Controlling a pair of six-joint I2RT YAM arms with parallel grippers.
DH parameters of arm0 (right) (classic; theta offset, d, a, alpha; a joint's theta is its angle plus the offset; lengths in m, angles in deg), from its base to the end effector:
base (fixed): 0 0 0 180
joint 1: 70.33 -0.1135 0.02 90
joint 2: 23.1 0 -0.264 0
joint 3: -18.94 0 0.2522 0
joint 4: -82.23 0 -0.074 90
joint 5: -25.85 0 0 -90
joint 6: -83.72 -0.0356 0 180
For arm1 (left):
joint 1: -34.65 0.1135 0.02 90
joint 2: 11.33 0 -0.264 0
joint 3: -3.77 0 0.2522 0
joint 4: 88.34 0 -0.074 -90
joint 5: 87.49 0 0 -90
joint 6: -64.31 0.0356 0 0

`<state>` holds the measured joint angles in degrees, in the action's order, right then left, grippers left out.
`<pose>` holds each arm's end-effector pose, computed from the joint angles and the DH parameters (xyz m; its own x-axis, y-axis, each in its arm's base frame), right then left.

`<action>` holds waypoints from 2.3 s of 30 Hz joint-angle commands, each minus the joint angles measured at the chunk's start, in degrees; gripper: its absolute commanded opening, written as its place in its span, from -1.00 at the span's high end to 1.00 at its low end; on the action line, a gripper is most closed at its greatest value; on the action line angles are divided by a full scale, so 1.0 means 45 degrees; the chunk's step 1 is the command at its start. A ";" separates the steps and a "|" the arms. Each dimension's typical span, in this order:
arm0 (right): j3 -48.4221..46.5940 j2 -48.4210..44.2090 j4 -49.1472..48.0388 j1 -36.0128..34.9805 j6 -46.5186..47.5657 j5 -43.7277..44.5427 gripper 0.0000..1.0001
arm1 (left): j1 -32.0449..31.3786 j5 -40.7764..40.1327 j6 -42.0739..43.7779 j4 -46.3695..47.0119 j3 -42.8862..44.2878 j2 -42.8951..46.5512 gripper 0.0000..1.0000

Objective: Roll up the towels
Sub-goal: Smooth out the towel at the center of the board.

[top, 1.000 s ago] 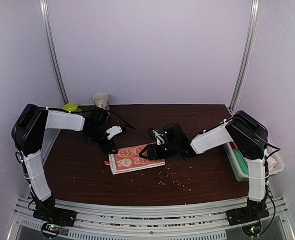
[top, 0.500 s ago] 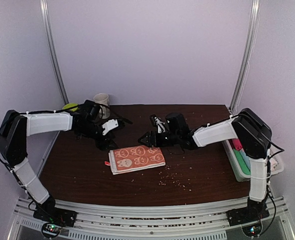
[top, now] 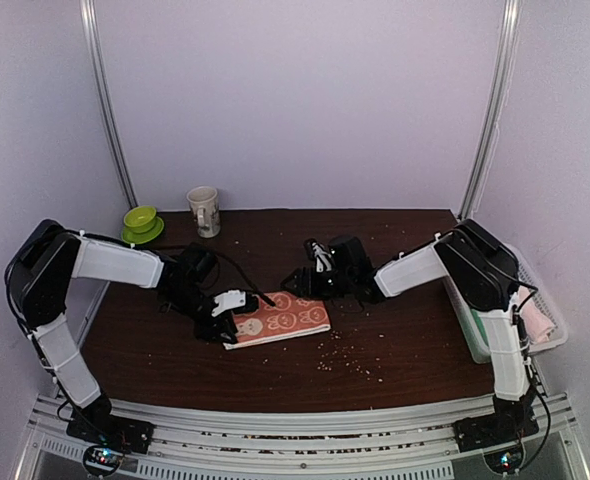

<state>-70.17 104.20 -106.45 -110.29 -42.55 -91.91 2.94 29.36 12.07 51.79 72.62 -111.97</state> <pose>0.3496 0.3146 0.1156 -0.8244 -0.0078 -0.5659 -0.4853 0.5241 0.6998 0.2607 -0.1800 0.1397 -0.2772 0.8135 -0.5113 0.9608 0.2355 -0.1463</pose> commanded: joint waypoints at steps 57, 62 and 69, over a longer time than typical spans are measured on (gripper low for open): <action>0.4001 -0.4189 0.2361 -0.1664 0.2292 0.1741 -0.16 | 0.1778 -0.3286 -0.1939 0.0669 0.4099 -0.1465 -0.95; 0.3763 -0.5820 0.3984 -0.1688 0.3157 0.4344 -0.98 | 0.1836 -0.4616 -0.1918 0.0865 0.3592 -0.0093 -0.96; 0.2285 -0.6056 0.6431 -0.1763 0.4302 1.0135 -1.00 | 0.1863 -0.4955 -0.1438 0.1190 0.1654 0.1024 -0.96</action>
<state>-56.45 76.90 -84.48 -117.98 -26.94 -64.79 10.83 8.64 3.99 56.27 85.12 -108.87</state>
